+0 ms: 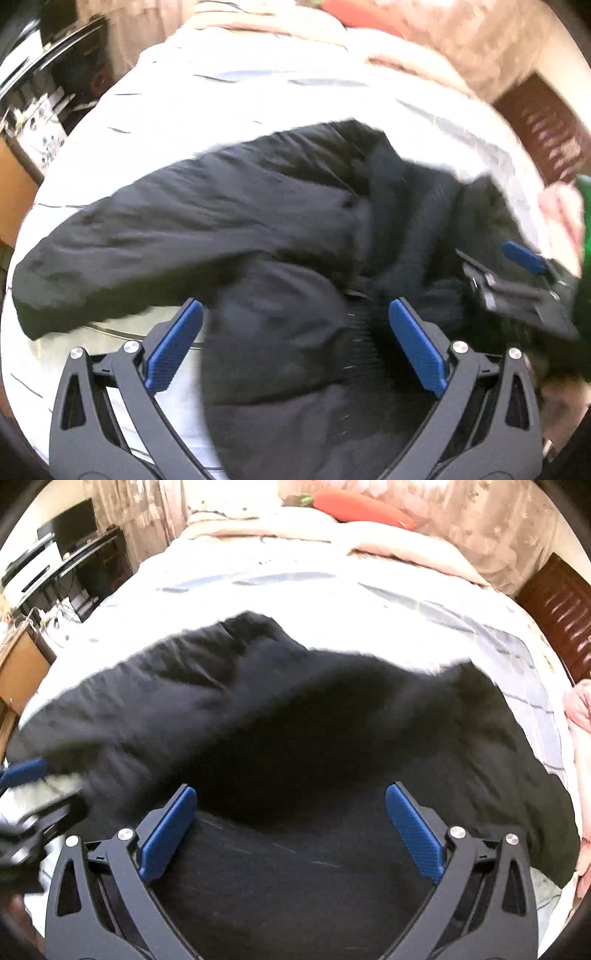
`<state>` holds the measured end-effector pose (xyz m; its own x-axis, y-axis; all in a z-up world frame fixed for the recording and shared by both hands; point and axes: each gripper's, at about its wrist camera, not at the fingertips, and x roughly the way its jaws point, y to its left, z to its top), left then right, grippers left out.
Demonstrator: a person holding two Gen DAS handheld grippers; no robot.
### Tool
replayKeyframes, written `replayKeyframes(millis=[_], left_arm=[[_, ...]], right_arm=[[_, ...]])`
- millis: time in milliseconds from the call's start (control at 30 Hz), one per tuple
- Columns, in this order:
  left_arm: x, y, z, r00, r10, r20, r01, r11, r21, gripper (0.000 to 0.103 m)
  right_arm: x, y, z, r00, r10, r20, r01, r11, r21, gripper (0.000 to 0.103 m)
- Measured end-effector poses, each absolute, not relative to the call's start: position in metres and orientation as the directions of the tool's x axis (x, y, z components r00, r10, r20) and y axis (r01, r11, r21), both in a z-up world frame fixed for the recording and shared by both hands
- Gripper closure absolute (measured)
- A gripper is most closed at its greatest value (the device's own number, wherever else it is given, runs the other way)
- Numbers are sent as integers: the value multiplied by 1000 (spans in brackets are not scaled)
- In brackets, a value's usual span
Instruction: Fold large clothes
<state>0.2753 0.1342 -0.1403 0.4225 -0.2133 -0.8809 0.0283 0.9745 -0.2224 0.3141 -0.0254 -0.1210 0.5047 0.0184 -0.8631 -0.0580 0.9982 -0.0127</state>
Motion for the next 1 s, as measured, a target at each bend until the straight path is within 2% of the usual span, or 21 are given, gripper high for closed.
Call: replayKeyframes(millis=[67,100,167,300,400,467,567,800,900,1000], left_arm=[[271,175,-123,451,-314,-835,16,939,-344,2],[268,200,-119,461,-320,-828,-13,930,-366,2],[268,243,-133,409,-238,-881,-124,942,-312,2],[271,304,-185,337,-166,-927,-301,914,-273,2],[267,341,-225,291,-97,-952,-460,858,-228,2],[261,359,-244,303,-126,-945,-540,794,-279,2],[249,373,-267,373,-218,-902,-642,641,-421,2],[216,376,-276,544,-334,-770,-675,371,-638,2],[203,371,-286,578,-362,-731,-671,298,-679,2],[202,371,-296,601,-334,-726,-678,267,-685,2]], right_arm=[[327,-15,-106,521,34,-853,-20,999,28,1],[332,-3,-98,529,38,-848,-11,999,38,1],[332,19,-96,515,44,-856,-50,999,21,1],[338,63,-134,443,-52,-895,-186,971,-148,1],[340,69,-165,353,-37,-935,-191,975,-111,1],[336,77,-172,346,-4,-938,-218,972,-85,1],[334,93,-186,318,-14,-948,-277,955,-107,1],[333,114,-189,303,33,-953,-342,937,-76,1],[332,113,-190,297,46,-954,-324,944,-55,1],[331,109,-197,277,39,-960,-301,952,-48,1]])
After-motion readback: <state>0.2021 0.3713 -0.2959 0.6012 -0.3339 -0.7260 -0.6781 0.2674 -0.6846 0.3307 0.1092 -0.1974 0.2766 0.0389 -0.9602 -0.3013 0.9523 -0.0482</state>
